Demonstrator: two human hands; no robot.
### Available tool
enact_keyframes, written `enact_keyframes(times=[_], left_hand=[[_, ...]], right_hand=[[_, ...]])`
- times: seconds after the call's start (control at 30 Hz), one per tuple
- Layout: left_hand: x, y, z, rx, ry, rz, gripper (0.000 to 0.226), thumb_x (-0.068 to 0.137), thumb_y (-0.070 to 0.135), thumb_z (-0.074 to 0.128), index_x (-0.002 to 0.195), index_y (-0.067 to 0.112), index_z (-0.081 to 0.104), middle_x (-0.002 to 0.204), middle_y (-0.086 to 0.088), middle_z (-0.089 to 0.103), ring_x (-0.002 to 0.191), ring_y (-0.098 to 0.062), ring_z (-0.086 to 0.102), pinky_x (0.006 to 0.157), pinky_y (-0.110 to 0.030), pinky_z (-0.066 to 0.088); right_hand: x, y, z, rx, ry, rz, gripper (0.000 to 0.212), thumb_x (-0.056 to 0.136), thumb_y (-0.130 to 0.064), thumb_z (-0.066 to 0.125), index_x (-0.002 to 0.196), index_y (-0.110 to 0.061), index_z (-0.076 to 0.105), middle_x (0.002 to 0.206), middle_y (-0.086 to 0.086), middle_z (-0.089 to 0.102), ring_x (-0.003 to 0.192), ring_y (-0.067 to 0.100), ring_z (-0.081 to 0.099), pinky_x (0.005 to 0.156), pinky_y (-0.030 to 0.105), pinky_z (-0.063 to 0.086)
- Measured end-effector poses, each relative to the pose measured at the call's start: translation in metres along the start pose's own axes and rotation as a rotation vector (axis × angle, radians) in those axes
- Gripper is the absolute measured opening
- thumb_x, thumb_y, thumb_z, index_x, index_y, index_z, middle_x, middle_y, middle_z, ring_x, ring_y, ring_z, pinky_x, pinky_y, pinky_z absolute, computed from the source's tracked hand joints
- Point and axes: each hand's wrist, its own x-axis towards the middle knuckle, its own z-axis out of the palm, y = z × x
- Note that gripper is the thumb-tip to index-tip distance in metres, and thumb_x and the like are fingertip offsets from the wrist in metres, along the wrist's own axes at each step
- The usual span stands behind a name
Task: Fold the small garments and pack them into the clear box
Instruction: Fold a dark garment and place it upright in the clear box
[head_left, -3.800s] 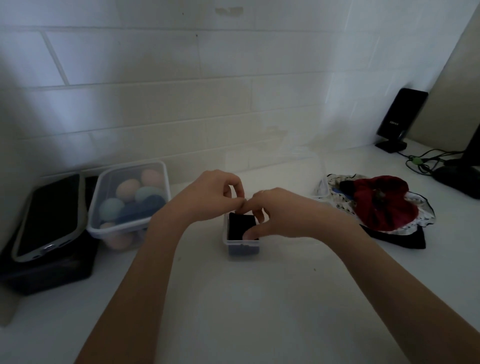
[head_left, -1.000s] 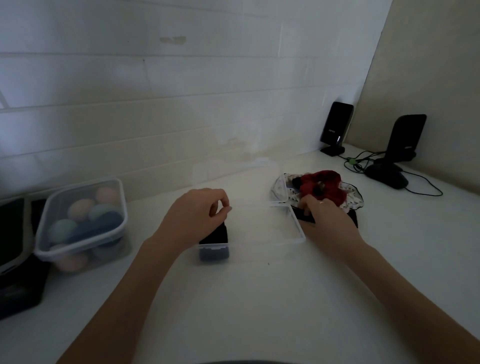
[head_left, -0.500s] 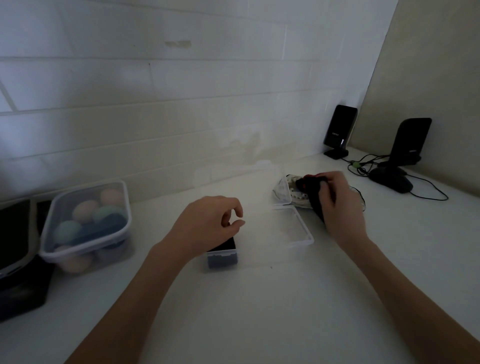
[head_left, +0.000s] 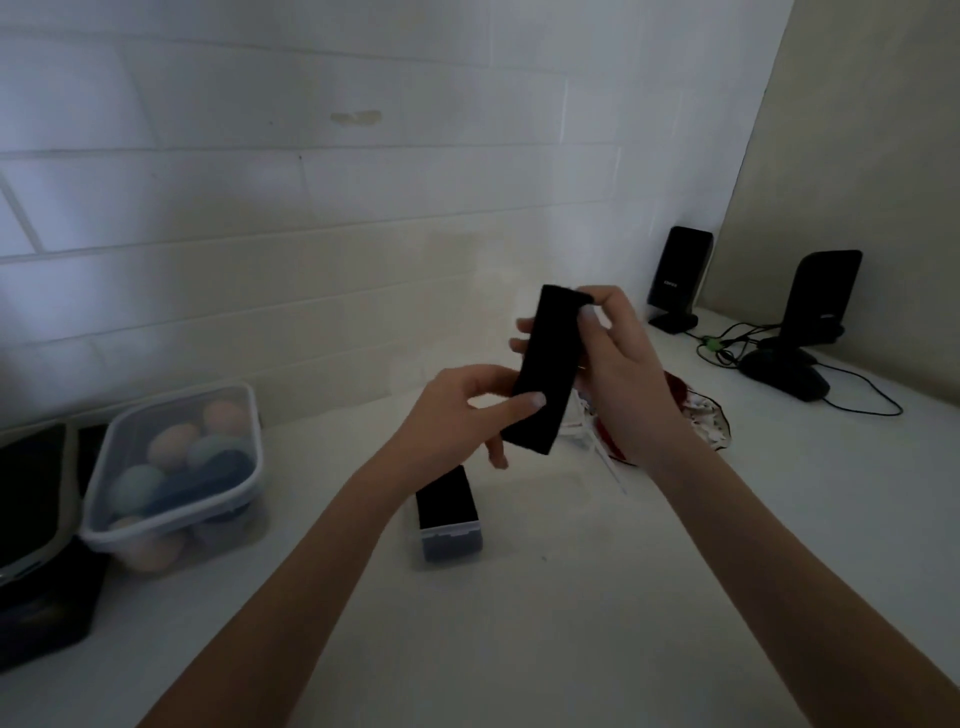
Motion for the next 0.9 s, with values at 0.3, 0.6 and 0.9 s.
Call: enact_keyframes(times=[0.3, 0.6, 0.9], left_hand=[[0.002, -0.024, -0.01, -0.08, 0.229, -0.067, 0.013, 0.076, 0.015, 0.074, 0.075, 0.015, 0.061, 0.075, -0.001, 0.067, 0.04, -0.011, 0.059, 0.034, -0.018, 0.036], [0.002, -0.019, -0.012, -0.512, 0.23, -0.383, 0.041, 0.091, 0.042, 0.049, 0.078, 0.006, 0.062, 0.07, -0.012, 0.068, 0.059, -0.02, 0.072, 0.044, -0.023, 0.051], [0.001, -0.032, -0.018, -0.549, 0.152, -0.298, 0.024, 0.089, -0.001, 0.05, 0.109, -0.004, 0.062, 0.074, -0.004, 0.074, 0.065, -0.012, 0.071, 0.058, -0.02, 0.057]], right_hand=[[0.006, 0.027, 0.006, -0.097, -0.078, 0.098, 0.015, 0.087, -0.006, 0.06, 0.098, -0.016, 0.064, 0.07, -0.012, 0.071, 0.065, -0.001, 0.064, 0.062, 0.015, 0.051], [-0.005, 0.022, 0.01, -0.24, -0.123, -0.207, 0.017, 0.08, 0.005, 0.065, 0.093, -0.005, 0.063, 0.086, -0.001, 0.067, 0.08, 0.001, 0.065, 0.071, 0.013, 0.05], [-0.023, 0.038, 0.016, -0.51, -0.331, -0.175, 0.014, 0.08, -0.012, 0.071, 0.093, -0.011, 0.065, 0.089, -0.003, 0.072, 0.087, 0.003, 0.068, 0.086, 0.024, 0.053]])
